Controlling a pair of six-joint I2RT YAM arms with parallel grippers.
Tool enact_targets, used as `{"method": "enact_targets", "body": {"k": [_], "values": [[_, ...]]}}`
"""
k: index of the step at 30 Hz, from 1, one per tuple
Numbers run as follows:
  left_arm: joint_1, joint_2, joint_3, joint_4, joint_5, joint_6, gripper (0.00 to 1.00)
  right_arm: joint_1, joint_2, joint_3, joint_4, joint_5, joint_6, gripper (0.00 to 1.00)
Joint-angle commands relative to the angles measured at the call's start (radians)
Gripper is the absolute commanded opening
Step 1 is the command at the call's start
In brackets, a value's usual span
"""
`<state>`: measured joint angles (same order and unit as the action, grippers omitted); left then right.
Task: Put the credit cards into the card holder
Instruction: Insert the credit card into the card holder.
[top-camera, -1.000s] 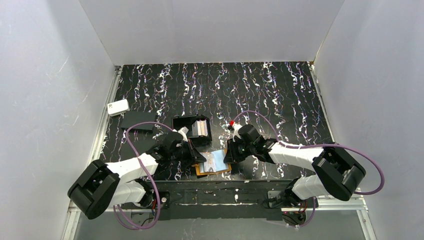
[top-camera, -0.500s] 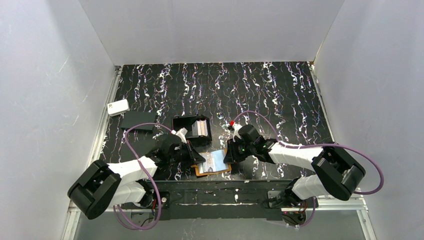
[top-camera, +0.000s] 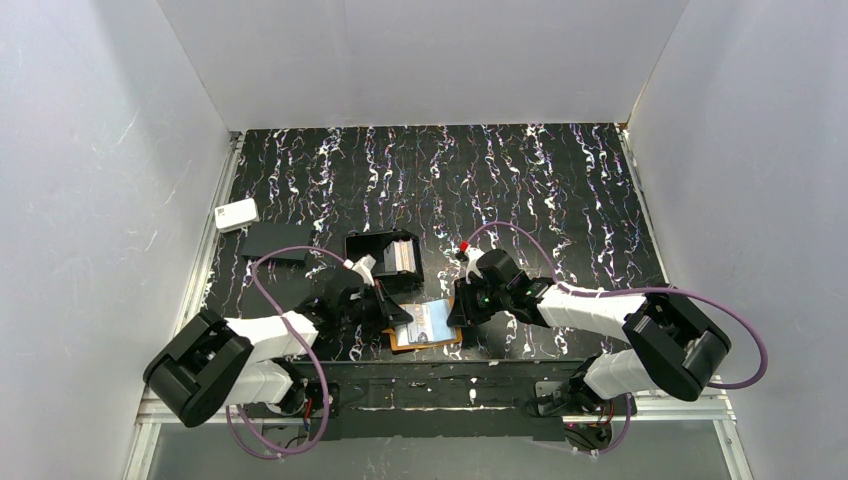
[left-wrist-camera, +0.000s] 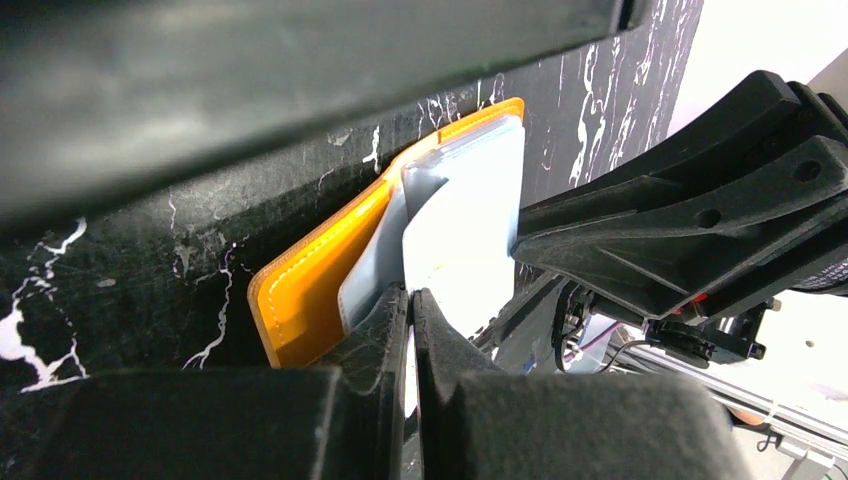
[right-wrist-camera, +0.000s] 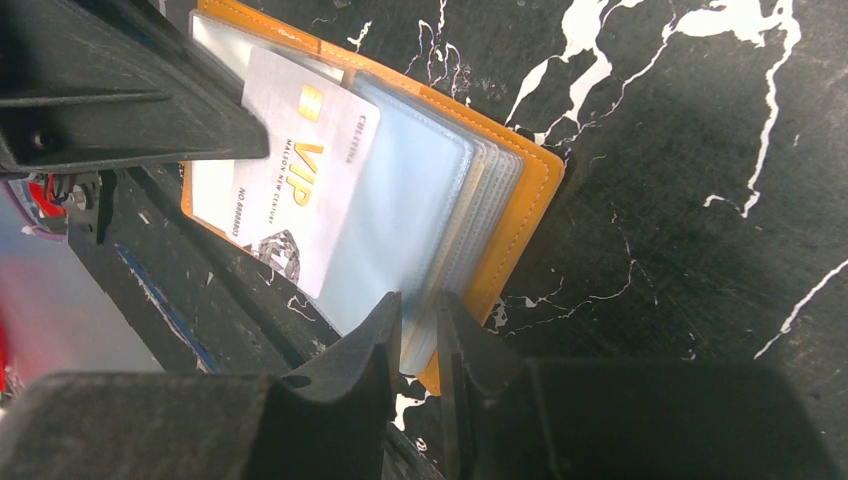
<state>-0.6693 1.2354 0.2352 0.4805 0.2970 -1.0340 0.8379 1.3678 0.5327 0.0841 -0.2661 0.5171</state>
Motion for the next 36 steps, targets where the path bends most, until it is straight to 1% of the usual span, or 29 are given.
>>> {"method": "enact_targets", "body": {"k": [1,4,11,20,36], "values": [[0.007,0.059,-0.012,0.045,0.020,0.000,0.00,0.003,0.019,-0.016,-0.007,-0.007,-0.006,0.28],[0.006,0.089,-0.009,0.074,0.042,-0.003,0.00,0.003,0.013,-0.020,0.001,-0.009,0.005,0.28],[-0.002,0.155,0.033,0.075,0.094,0.014,0.00,0.003,-0.003,-0.021,-0.001,0.001,0.020,0.33],[-0.021,0.181,0.062,0.069,0.098,-0.028,0.00,0.003,-0.008,-0.011,-0.009,0.011,0.023,0.34],[-0.081,0.229,0.132,0.043,0.072,-0.069,0.14,0.003,-0.030,-0.031,0.019,0.004,0.068,0.34]]}}
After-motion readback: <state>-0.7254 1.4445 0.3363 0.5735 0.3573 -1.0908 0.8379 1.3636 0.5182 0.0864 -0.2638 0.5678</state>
